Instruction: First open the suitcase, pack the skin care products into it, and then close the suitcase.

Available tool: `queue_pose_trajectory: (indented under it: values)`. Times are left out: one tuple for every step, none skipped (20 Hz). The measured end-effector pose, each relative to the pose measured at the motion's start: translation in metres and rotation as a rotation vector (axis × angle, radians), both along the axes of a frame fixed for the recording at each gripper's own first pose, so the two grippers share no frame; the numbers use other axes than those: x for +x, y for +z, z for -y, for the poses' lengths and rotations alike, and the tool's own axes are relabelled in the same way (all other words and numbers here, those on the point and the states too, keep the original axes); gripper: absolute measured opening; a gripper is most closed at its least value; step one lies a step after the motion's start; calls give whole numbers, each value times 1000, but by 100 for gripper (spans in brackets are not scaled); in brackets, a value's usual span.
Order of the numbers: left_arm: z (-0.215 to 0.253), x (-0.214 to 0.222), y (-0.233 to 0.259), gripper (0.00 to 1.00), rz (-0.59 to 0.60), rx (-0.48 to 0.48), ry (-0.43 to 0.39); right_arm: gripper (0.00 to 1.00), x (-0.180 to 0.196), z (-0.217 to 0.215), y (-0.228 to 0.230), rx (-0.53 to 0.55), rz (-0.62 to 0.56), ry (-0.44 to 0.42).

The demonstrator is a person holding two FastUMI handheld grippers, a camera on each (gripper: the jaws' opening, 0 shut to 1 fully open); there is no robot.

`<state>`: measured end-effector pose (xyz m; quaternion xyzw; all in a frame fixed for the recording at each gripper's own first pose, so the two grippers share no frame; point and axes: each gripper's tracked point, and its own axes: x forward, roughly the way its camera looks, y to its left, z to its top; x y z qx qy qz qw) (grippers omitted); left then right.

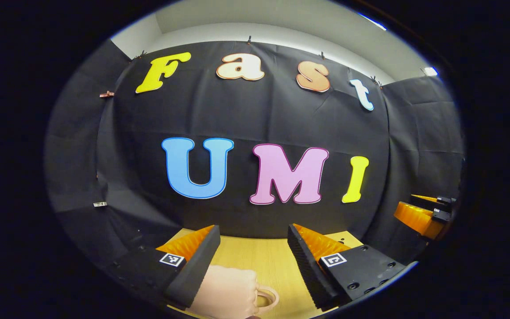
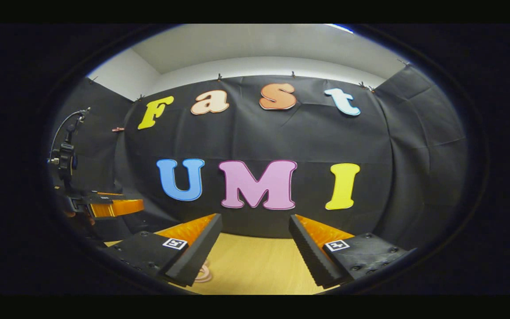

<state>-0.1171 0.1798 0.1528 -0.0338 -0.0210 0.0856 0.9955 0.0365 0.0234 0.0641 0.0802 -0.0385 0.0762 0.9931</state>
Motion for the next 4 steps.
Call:
queue_pose_trajectory:
  values:
    - [0, 2, 1, 96, 6, -1, 0, 96, 0, 3, 1, -2, 3, -4]
    - [0, 2, 2, 96, 8, -5, -2, 96, 0, 6, 0, -3, 3, -10]
    - [2, 3, 1, 96, 8, -12, -4, 98, 0, 7, -1, -2, 2, -15]
    - [2, 3, 0, 96, 7, -21, -5, 98, -1, 9, -3, 2, -4, -17]
